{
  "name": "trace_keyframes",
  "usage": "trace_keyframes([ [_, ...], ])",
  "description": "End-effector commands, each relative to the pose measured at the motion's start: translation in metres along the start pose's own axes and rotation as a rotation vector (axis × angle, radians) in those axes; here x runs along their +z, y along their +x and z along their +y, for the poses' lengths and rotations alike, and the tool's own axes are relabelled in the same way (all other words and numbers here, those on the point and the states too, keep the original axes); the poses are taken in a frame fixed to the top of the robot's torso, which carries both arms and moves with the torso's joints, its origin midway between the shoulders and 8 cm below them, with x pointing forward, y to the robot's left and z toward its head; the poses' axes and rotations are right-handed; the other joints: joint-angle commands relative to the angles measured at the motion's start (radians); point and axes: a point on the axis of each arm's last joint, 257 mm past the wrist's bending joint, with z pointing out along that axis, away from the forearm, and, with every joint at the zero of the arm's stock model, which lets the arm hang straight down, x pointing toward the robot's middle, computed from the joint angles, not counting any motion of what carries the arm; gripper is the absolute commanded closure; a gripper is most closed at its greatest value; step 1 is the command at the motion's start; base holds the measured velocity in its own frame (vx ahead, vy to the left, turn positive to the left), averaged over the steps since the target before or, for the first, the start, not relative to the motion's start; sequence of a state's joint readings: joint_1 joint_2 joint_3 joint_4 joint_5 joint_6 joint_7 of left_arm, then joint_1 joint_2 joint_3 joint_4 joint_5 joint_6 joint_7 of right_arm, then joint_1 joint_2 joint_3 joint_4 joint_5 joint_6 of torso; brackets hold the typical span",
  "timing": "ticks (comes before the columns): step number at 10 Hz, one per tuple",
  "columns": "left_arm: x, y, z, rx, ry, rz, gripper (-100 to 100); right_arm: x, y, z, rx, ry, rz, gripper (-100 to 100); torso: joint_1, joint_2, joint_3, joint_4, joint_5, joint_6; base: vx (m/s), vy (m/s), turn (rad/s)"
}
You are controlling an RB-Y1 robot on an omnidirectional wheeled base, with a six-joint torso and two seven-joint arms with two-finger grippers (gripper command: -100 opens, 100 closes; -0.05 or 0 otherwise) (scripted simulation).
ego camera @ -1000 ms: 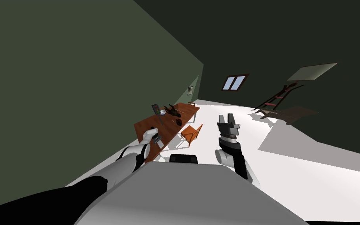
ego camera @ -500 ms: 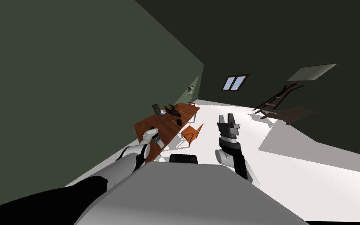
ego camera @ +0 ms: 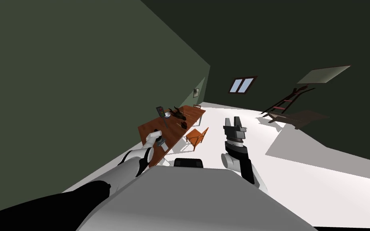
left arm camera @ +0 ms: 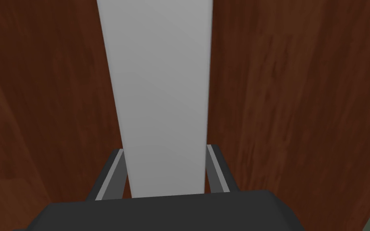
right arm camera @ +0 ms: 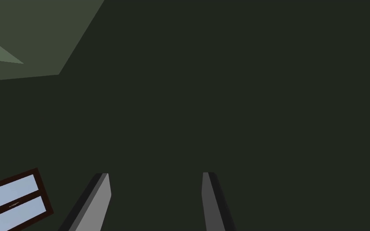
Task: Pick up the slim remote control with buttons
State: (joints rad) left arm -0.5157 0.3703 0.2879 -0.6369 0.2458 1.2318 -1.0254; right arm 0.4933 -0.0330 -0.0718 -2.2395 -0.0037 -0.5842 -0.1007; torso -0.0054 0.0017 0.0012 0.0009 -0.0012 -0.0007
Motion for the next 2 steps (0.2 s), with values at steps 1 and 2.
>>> trace_keyframes([
  [1,0.0000,0.0000,0.0000,0.000,0.000,0.000,100,0.0000,0.0000,0.0000,0.000,0.000,0.000,0,0.000,0.000,0.000,0.000,0.000,0.000,-0.004,-0.028,0.011],
  [2,-0.0011,-0.0001,-0.0001,0.000,-0.001,0.002,0,0.0000,0.0000,0.0000,0.000,0.000,0.000,0,0.001,0.000,0.000,0.000,0.000,0.000,-0.001,-0.005,-0.001],
])
